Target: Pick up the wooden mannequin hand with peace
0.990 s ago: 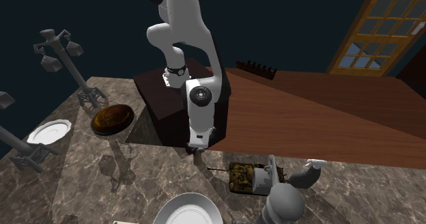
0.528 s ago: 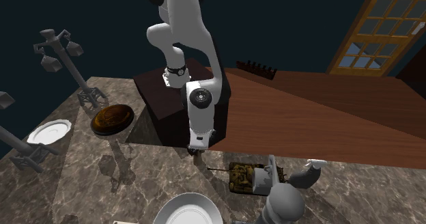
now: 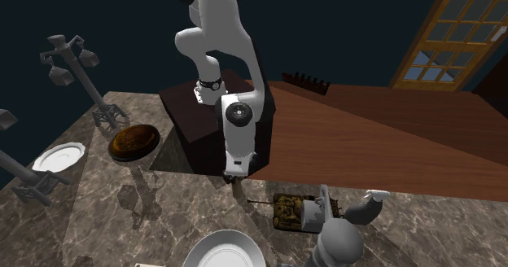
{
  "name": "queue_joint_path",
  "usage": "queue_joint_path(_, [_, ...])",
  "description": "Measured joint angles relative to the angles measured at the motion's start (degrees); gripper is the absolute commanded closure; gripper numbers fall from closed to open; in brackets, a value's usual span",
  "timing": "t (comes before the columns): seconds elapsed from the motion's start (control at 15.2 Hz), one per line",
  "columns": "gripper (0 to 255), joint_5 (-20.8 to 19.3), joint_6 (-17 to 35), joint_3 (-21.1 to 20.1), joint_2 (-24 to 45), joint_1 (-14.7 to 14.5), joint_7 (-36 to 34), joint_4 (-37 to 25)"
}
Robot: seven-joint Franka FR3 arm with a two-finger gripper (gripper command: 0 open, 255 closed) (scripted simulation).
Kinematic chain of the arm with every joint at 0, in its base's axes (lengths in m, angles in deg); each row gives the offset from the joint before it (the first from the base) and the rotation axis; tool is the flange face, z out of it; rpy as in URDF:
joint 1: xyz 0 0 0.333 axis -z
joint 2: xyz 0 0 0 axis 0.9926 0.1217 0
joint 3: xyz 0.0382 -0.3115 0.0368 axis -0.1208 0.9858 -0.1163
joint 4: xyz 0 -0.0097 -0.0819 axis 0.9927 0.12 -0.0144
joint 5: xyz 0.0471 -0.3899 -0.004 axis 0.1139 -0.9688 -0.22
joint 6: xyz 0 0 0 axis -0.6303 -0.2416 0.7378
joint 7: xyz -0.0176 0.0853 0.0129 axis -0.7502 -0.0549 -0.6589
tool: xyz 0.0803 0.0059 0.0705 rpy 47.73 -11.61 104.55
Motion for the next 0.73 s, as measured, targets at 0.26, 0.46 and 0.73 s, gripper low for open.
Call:
queue_joint_path(0.26, [255, -0.66, -2.25, 0.45, -2.54, -0.34, -0.41, 0.28])
queue_joint_path(0.46, [255, -1.11, -3.93, 0.71, -4.17, -0.59, -0.77, 0.2])
queue_joint_path(0.73, [255, -1.82, -6.45, 1.13, -6.76, -0.84, -1.15, 0.23])
